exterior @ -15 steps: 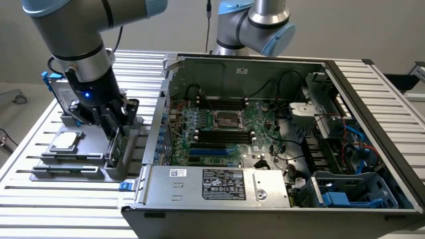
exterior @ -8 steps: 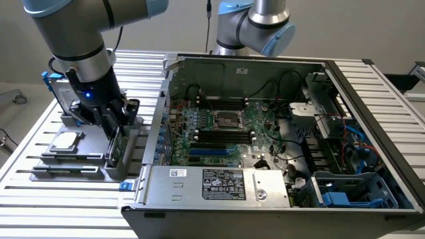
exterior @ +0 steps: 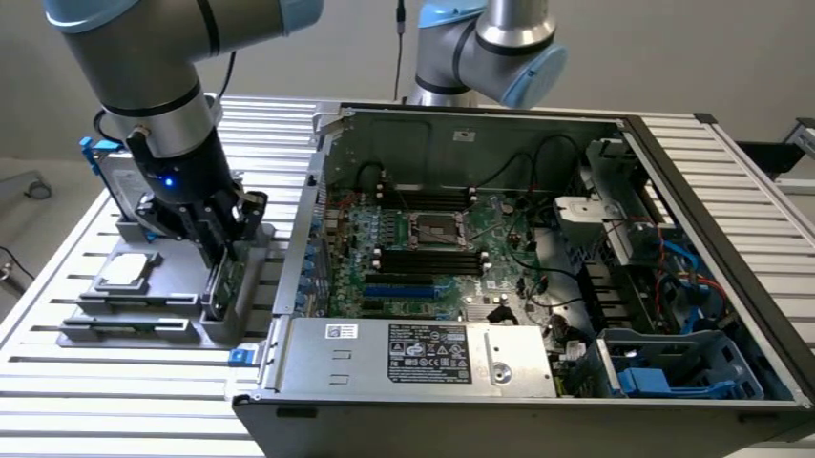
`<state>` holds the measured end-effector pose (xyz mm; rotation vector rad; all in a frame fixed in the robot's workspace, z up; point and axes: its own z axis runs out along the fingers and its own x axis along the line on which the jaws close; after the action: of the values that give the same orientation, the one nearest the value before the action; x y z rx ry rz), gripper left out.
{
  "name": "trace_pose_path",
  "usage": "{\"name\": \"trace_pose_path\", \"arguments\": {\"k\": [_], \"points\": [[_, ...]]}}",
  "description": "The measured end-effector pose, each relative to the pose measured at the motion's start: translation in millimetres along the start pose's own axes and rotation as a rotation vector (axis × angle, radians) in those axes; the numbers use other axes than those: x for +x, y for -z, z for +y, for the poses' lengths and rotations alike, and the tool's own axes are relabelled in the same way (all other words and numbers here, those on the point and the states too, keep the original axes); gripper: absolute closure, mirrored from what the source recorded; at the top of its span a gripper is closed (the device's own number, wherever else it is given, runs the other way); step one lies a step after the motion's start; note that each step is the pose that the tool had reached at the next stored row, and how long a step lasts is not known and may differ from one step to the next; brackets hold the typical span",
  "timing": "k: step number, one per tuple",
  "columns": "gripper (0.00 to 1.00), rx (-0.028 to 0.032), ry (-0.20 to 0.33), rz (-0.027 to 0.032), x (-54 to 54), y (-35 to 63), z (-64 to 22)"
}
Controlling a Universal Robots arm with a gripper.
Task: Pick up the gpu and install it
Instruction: 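Pick up the gpu and move the gpu toward the slot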
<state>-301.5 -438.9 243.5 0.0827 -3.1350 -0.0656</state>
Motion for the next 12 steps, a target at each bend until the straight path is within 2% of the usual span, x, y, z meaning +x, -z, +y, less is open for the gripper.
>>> {"name": "trace_pose_path", "arguments": {"k": [4,5,12], "points": [[0.69,0.0001,0.000,0.0001,0.0,0.0,0.0],[0.74,0.0001,0.000,0.0000,0.0,0.0,0.0],[0.74,0.0000,0.000,0.0000,0.0,0.0,0.0]]}}
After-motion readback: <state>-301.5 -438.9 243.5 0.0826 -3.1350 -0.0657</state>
